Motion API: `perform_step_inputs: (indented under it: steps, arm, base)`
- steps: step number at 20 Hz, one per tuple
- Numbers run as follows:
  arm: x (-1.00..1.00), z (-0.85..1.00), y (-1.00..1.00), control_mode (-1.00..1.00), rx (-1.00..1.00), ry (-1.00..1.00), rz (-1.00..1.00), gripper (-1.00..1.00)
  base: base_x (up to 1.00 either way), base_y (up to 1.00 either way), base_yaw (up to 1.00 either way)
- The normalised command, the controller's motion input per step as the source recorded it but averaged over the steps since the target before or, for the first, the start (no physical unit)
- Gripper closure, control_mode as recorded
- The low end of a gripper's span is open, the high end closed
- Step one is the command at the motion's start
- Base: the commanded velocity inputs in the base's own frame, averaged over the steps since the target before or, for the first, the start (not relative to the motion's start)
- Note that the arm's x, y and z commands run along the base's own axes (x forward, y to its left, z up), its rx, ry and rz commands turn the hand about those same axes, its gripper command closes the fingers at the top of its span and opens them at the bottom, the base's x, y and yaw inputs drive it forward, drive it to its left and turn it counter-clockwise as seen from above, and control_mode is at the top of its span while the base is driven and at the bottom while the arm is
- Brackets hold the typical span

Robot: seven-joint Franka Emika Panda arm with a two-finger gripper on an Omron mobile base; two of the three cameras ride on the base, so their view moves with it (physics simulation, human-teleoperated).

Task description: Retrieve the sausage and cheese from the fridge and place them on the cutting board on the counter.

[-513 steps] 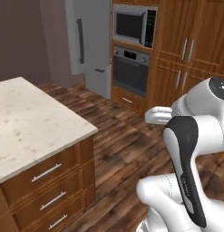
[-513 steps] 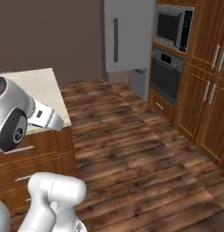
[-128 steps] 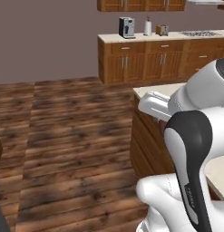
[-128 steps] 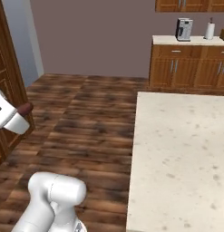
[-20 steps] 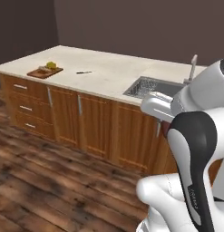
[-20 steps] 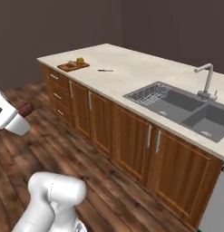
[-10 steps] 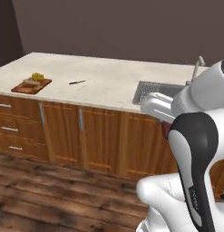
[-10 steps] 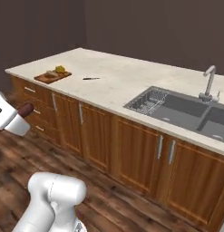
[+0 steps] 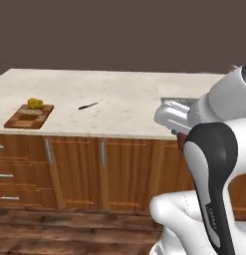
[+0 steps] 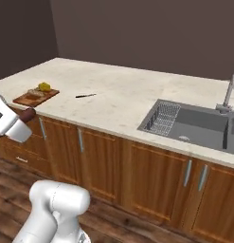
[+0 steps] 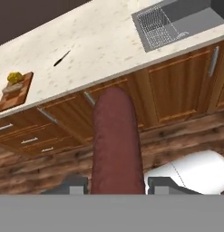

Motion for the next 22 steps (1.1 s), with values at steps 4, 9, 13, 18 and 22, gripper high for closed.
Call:
perform_step_inputs:
  steps: [4, 9, 13, 18, 22]
  arm:
    - [0.0, 0.0, 0.0, 1.0, 0.0, 0.0, 0.0, 1.0]
    - [0.0, 0.0, 0.0, 1.0, 0.0, 0.0, 0.0, 1.0]
    - [0.0, 0.0, 0.0, 1.0, 0.0, 0.0, 0.0, 1.0]
    - [0.0, 0.0, 0.0, 1.0, 0.0, 0.0, 0.0, 1.0]
    - [0.0, 0.0, 0.0, 1.0, 0.0, 0.0, 0.0, 1.0]
  base:
    - [0.52, 1.0, -0.21]
    - [0.18, 1.0, -0.21]
    - [0.16, 1.0, -0.24]
    - [0.39, 1.0, -0.24]
    - [0.39, 1.0, -0.23]
